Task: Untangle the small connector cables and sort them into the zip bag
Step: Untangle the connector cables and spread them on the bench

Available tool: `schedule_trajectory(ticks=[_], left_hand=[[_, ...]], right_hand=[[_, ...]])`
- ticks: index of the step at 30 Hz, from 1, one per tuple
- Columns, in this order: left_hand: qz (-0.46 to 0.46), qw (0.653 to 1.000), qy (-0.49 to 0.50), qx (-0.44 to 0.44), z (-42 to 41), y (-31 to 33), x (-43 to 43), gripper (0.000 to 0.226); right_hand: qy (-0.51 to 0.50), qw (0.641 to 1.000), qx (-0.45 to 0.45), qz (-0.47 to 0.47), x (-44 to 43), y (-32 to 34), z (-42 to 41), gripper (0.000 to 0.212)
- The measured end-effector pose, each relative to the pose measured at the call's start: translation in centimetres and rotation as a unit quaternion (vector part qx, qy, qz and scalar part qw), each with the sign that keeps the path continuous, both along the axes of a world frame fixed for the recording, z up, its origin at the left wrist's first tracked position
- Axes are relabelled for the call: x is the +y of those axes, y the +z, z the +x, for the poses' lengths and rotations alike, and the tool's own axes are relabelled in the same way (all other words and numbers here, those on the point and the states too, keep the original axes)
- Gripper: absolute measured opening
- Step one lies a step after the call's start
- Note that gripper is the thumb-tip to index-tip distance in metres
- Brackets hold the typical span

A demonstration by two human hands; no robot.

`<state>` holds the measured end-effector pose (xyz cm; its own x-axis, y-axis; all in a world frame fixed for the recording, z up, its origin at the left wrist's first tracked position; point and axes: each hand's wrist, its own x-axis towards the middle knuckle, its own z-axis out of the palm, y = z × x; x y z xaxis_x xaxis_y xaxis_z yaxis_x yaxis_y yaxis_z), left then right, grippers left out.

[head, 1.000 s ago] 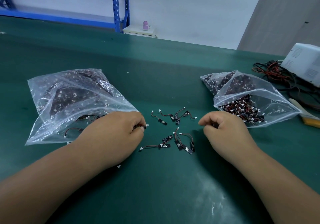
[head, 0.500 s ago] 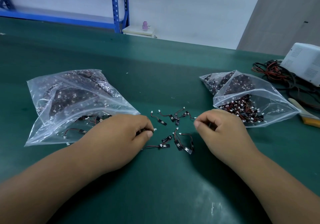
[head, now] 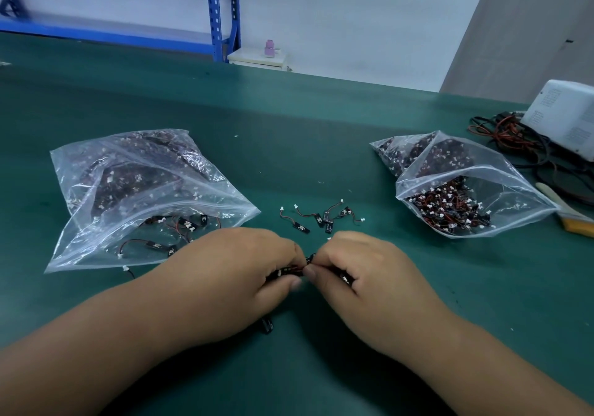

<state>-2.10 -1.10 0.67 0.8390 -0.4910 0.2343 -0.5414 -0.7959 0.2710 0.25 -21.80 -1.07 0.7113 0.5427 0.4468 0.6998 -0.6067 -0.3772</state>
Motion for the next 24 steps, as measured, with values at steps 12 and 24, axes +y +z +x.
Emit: schedule_trajectory(ticks=[12,24], left_hand=[[-0.001,0.995,0.099,-0.022,0.4,0.1,1.1,0.015],[0.043,0.989,0.144,0.004,1.0,-0.2,1.3,0.013]], right_hand=[[-0.126,0.97,0.068,0.195,-3.0,-0.5,3.6,0.024],[-0.151,0.973,0.091,0.146,-3.5,-1.6,4.6,0.033]])
